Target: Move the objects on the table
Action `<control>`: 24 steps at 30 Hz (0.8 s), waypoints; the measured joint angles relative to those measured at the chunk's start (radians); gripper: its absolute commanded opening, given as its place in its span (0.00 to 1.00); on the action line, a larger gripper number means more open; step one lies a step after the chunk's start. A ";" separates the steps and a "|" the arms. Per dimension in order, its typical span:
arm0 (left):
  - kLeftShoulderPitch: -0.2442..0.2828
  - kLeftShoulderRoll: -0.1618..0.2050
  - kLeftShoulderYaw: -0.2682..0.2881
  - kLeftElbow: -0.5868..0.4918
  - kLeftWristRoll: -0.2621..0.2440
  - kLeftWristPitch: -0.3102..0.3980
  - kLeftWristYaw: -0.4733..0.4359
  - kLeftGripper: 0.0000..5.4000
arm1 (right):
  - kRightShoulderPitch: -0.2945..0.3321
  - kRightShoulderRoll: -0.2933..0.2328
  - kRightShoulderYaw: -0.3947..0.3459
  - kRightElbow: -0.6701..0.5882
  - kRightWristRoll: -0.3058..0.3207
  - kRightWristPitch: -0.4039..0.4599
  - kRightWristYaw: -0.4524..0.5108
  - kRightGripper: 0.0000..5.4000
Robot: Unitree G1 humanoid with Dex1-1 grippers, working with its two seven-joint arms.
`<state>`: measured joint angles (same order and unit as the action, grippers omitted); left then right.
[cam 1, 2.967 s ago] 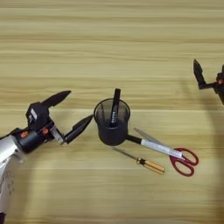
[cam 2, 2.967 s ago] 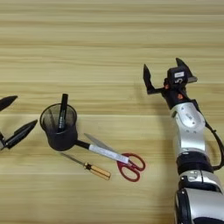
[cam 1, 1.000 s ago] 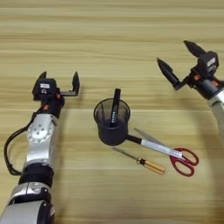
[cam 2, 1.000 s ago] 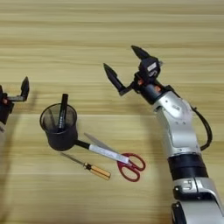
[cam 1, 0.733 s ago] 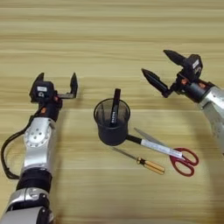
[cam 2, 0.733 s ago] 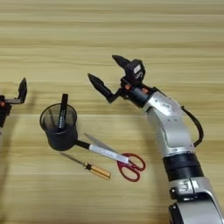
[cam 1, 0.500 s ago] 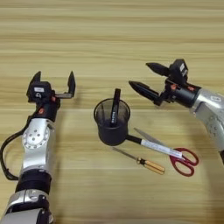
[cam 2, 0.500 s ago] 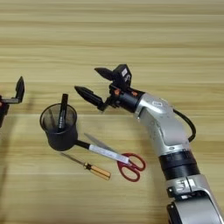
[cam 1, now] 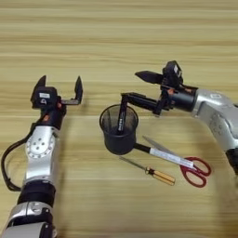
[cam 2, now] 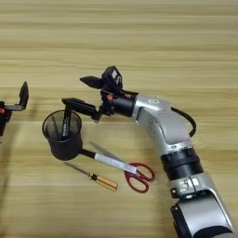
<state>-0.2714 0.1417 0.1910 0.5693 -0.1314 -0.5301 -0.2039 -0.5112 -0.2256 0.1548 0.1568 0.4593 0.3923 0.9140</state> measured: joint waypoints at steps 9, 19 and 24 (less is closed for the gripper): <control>0.004 -0.001 -0.004 0.000 0.006 -0.006 0.004 1.00 | -0.034 0.050 0.037 0.106 -0.049 0.009 0.003 1.00; 0.005 -0.002 -0.006 0.000 0.006 -0.007 0.004 1.00 | -0.034 0.072 0.063 0.139 -0.085 0.009 0.019 0.84; 0.005 -0.002 -0.007 0.000 0.006 -0.012 0.004 1.00 | -0.034 0.073 0.064 0.139 -0.093 0.008 0.031 0.73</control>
<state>-0.2668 0.1400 0.1837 0.5693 -0.1251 -0.5420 -0.1996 -0.5454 -0.1528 0.2192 0.2960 0.3660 0.4005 0.9446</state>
